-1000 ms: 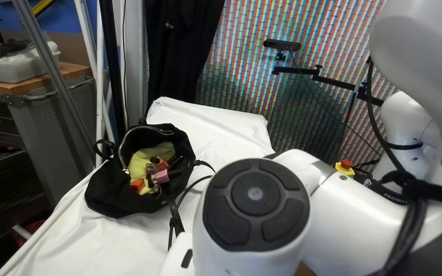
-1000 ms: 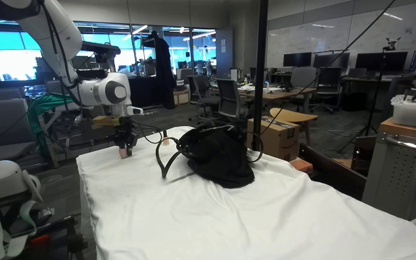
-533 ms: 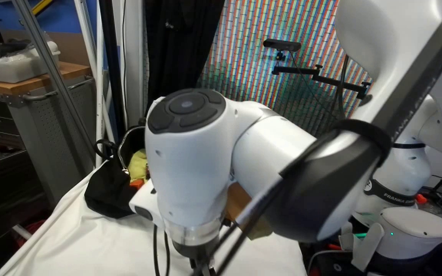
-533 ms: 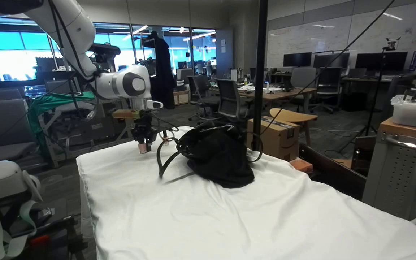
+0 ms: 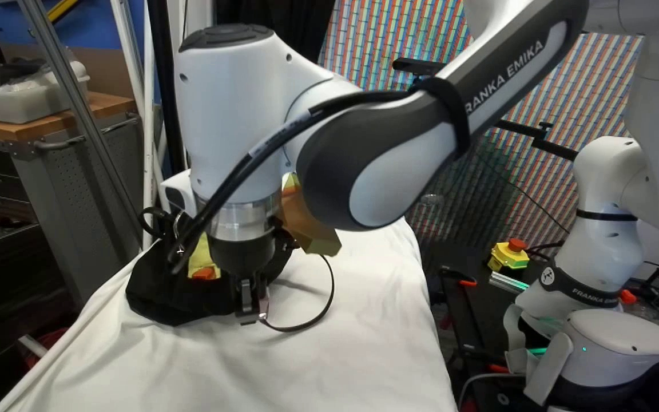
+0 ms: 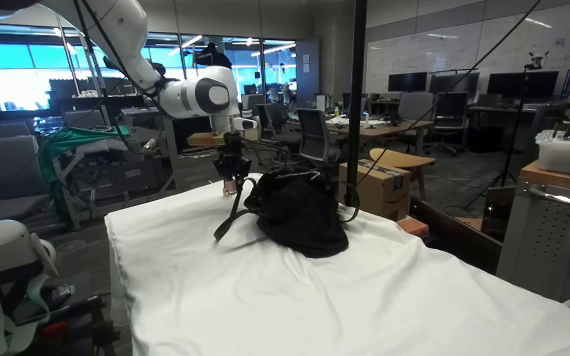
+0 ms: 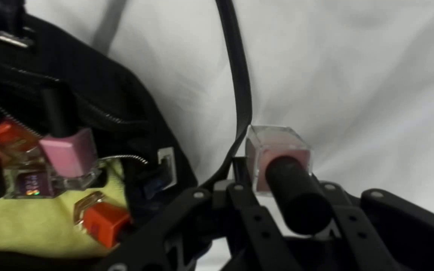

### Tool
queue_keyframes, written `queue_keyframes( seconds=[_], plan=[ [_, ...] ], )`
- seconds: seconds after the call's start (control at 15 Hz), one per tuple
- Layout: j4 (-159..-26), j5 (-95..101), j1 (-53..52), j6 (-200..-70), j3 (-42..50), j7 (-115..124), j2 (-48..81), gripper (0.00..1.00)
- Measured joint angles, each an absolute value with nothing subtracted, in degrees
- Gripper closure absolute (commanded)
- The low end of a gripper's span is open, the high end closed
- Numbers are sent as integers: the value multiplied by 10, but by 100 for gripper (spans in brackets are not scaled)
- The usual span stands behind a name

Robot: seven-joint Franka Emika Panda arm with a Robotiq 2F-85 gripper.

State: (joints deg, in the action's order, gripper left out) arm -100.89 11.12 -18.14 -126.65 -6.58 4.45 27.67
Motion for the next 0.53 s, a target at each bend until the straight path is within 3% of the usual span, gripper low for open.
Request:
queue_keyframes(
  seconds=[0.53],
  plan=[
    [-965, 114, -144, -1263, -41, 33, 255, 85]
  ],
)
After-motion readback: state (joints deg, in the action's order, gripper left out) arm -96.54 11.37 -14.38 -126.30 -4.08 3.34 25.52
